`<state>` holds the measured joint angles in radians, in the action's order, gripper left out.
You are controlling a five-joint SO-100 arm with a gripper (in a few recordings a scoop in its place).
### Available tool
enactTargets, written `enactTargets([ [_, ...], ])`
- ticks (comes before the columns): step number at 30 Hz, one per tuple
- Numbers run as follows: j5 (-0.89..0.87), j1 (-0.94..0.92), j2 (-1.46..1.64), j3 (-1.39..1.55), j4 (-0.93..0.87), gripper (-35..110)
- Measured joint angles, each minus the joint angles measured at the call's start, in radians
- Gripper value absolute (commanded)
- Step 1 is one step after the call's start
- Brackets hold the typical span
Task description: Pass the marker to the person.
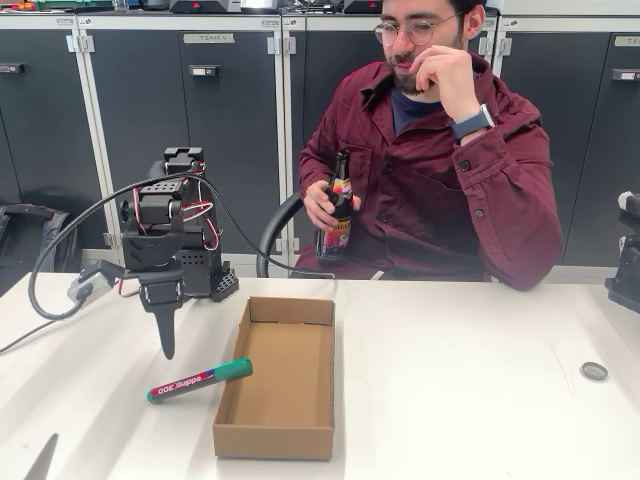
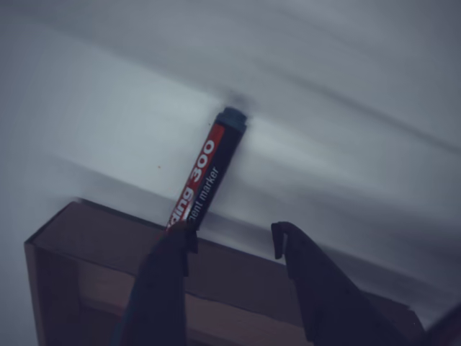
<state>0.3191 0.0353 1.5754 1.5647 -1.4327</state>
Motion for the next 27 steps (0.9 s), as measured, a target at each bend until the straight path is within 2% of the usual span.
enactTargets([
  [11, 0.104, 0.106, -0.002, 0.000, -0.083, 23],
  [14, 0.052, 0.135, -0.002, 0.017, -0.127, 24],
  [21, -0.187, 0.178, 0.000, 0.094, -0.155, 28],
  [27, -0.272, 0.189, 0.002, 0.106, -0.187, 27],
])
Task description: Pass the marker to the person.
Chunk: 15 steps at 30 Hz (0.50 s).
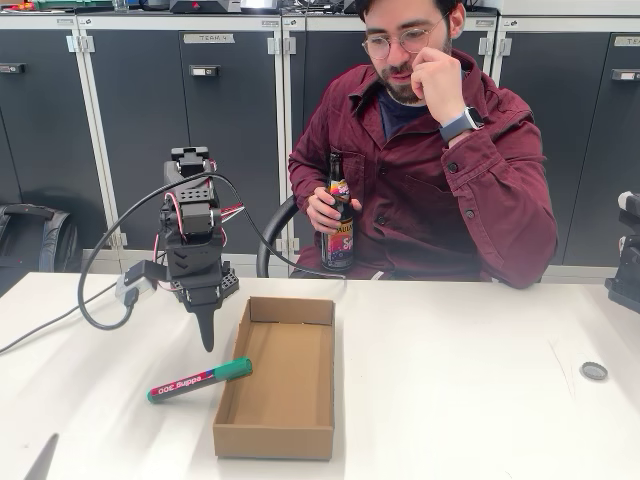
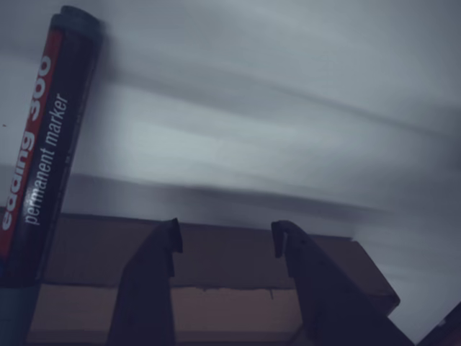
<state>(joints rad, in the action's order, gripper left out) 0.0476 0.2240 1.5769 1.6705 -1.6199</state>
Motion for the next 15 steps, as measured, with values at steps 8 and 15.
enactTargets([
  [8, -0.055, -0.006, 0.000, 0.000, -0.029, 27],
  [15, -0.077, -0.107, 0.035, 0.025, 0.026, 27],
])
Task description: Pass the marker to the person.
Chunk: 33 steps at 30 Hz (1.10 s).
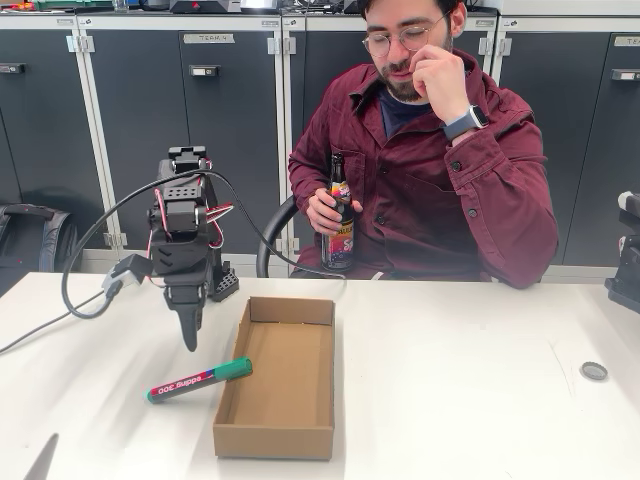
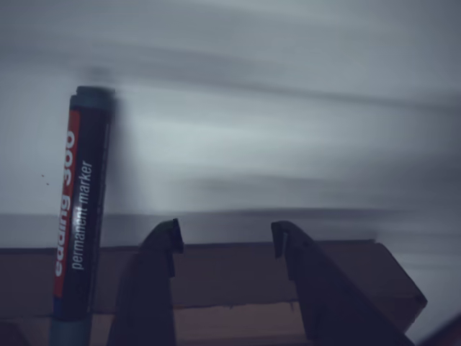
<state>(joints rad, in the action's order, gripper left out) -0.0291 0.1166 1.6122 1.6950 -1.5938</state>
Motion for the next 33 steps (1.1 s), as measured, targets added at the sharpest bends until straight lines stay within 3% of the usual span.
enactTargets([
  [11, 0.071, -0.153, -0.020, -0.101, 0.025, 27],
  [33, 0.081, -0.130, -0.314, -0.354, 0.060, 27],
])
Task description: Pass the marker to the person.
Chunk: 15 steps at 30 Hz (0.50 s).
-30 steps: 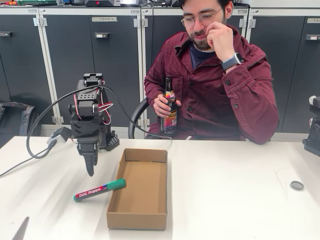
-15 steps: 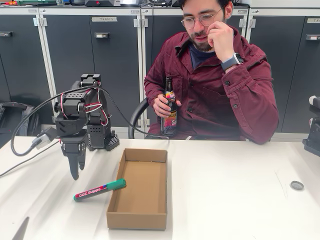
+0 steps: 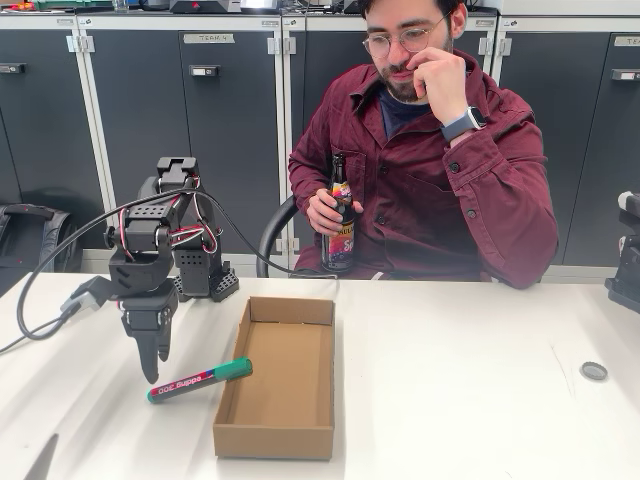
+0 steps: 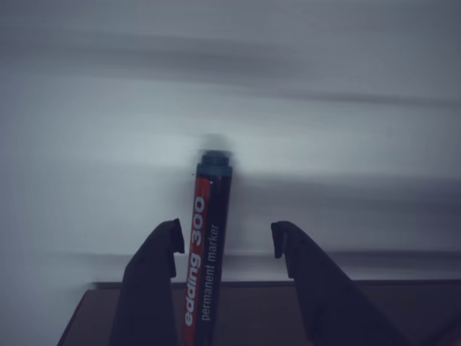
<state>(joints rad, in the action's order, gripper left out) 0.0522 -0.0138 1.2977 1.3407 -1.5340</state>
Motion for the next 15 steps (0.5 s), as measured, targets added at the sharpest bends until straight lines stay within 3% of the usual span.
enactTargets([
  [15, 0.006, 0.000, -0.092, -0.074, 0.002, 27],
])
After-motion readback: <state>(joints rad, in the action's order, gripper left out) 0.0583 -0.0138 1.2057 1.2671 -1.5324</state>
